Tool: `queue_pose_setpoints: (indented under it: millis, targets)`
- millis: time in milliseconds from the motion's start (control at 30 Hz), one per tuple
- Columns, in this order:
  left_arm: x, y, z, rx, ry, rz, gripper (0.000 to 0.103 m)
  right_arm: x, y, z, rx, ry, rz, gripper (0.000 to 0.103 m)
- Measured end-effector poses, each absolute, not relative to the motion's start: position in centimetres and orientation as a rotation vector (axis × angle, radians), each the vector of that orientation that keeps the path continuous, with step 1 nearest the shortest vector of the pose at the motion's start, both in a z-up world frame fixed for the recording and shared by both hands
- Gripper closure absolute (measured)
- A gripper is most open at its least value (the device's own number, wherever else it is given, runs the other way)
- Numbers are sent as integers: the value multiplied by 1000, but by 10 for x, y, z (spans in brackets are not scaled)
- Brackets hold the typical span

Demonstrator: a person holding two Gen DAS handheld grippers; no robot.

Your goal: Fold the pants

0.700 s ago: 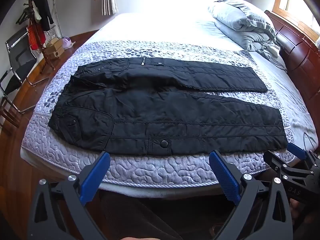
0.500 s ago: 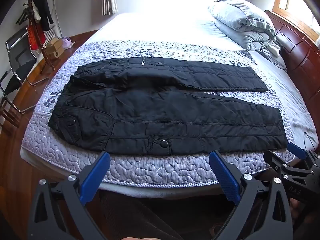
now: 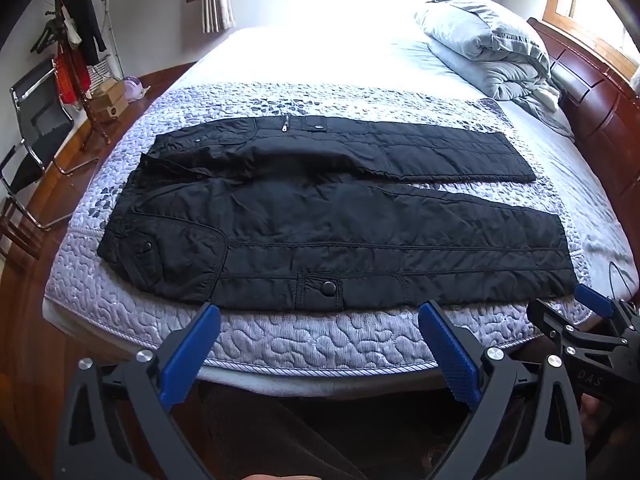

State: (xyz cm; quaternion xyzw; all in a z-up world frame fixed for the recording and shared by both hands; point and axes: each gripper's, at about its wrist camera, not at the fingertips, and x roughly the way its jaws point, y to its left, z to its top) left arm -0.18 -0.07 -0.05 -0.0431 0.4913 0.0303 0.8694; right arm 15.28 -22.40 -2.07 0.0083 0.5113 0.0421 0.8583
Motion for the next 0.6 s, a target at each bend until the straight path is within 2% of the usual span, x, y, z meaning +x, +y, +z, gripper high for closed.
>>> queue_pose_setpoints:
  millis: [600]
  targets:
    - [6,-5,3,-71,1027,64,4,154,-229,-23,20,1078,86,2]
